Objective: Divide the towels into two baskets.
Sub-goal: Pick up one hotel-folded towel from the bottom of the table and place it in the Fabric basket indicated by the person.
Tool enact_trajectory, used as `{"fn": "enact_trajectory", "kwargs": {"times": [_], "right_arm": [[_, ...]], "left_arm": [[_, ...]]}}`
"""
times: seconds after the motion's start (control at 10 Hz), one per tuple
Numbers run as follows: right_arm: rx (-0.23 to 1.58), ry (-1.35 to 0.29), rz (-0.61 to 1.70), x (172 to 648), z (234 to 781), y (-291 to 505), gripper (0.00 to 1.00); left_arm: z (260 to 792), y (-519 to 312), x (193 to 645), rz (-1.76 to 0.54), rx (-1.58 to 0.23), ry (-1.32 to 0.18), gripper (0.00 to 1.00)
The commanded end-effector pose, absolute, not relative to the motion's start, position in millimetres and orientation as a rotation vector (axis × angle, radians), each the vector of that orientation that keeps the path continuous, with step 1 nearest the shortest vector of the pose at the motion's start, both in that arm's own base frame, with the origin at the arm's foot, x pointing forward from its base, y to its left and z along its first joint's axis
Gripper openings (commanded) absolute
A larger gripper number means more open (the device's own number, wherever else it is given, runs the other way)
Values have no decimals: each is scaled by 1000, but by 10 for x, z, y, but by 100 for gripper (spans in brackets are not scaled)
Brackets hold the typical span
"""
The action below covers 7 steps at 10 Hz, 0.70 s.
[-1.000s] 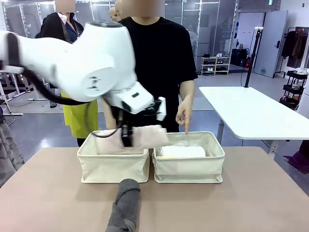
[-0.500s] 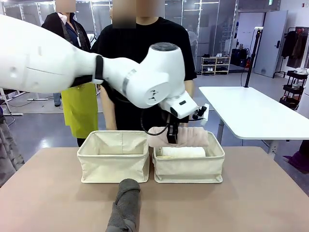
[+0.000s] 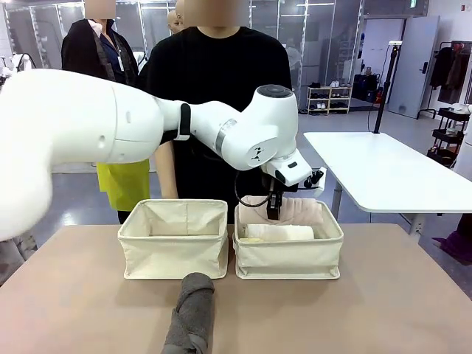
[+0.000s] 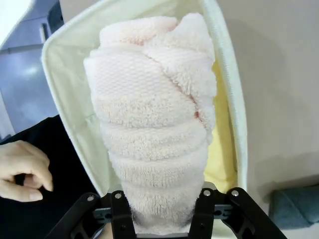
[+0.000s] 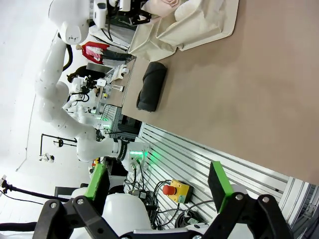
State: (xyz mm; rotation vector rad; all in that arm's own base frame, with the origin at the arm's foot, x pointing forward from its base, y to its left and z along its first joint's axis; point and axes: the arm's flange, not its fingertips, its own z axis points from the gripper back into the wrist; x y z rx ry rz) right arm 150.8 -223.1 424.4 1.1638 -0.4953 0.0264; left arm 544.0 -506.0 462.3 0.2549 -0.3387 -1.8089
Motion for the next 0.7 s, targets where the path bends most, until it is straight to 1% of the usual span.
{"fn": "enact_trajectory", "kwargs": {"times": [0.0,0.4,0.5,0.6], "right_arm": [[1166,-508,36,1496,4270,-2229,100],[1166,-508,36,1496,4270,-2229,100],[1166,-508,36,1496,4270,-2229,100],[1166,-508,36,1496,4270,-2229,100]], "left_arm": [[4632,-5139,5624,-1792,217,-305,38],[4419,-5213,5602,-1786,133,-284,38],[4389,-5239,5591,-1779,114,-292,45],[4375,-5255,5582,-1781,114,-287,65]]}}
